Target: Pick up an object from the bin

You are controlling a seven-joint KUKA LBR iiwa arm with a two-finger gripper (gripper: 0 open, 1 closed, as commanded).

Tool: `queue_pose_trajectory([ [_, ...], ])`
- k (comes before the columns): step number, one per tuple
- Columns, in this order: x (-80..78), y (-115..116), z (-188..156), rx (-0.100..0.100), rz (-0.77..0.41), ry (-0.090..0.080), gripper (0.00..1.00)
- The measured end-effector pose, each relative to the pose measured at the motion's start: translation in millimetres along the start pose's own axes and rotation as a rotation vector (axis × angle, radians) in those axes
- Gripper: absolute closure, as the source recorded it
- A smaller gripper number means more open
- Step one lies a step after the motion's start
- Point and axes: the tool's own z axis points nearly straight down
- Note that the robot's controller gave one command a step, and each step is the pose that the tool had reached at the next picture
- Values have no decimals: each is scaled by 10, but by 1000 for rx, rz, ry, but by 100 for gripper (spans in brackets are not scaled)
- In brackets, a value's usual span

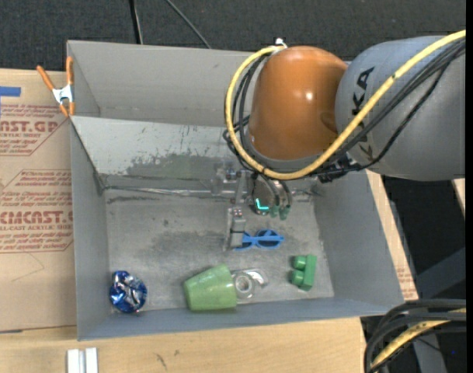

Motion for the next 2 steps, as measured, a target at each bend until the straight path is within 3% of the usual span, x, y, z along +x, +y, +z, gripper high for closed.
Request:
queue_pose_trajectory([
  [1,182,-504,946,3,-89,2,0],
  [2,481,-354,1615,0,-154,2,0],
])
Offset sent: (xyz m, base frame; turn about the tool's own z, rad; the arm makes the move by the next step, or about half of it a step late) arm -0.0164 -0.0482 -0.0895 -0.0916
